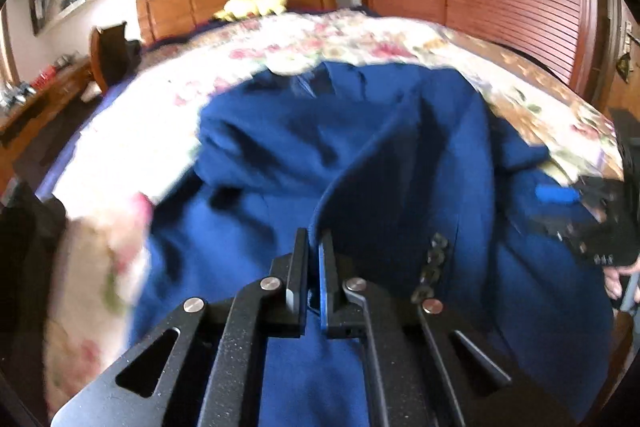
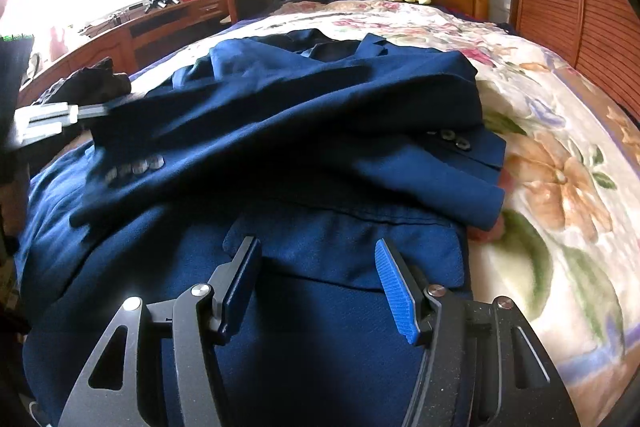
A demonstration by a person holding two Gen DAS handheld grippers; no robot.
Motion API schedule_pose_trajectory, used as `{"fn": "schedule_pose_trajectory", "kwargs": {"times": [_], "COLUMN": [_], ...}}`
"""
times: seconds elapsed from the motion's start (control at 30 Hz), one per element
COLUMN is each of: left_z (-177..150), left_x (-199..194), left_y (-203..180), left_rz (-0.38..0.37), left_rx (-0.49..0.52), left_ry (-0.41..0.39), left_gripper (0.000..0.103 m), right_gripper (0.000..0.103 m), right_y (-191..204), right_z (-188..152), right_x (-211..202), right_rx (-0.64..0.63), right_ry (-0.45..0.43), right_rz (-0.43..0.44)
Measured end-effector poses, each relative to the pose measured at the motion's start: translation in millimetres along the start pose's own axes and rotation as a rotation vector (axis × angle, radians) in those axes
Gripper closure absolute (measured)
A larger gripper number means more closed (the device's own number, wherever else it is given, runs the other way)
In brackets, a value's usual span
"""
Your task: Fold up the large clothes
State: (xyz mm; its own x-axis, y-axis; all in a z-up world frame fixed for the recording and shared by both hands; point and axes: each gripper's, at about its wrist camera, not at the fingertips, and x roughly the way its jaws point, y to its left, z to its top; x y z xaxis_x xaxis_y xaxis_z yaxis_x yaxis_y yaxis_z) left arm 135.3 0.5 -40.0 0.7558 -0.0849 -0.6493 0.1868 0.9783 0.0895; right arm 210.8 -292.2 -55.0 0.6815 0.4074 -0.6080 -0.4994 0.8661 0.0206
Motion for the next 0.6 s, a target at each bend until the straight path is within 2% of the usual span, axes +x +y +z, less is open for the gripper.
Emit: {"fn": "schedule_pose_trajectory", "kwargs": {"times": [0.23, 0.4, 0.53, 0.6], "left_z": [32, 26, 19, 17], "left_x": [6, 24, 28, 25], "left_y": [46, 57, 58, 57], "left_rz": [0.102, 0.106, 0.101, 0.09], "left_rx": [-0.029, -0.027, -0.025, -0.034], "left_ry": [-0.02, 0.008, 0.002, -0.003], "left_gripper": [0.098, 0.098, 0.098, 0.093], "right_gripper": [0.042, 0.042, 0.042, 0.042], "right_y": [-1, -1, -1, 0], "right_z": [-1, -1, -1, -1], "right_x": [-1, -1, 0, 0], "right_rx": [0.0, -0.001, -0.001, -0.003], "right_ry": [-0.001, 0.0, 0.002, 0.003], "right_rz": [0.0, -0.001, -0.001, -0.004]}}
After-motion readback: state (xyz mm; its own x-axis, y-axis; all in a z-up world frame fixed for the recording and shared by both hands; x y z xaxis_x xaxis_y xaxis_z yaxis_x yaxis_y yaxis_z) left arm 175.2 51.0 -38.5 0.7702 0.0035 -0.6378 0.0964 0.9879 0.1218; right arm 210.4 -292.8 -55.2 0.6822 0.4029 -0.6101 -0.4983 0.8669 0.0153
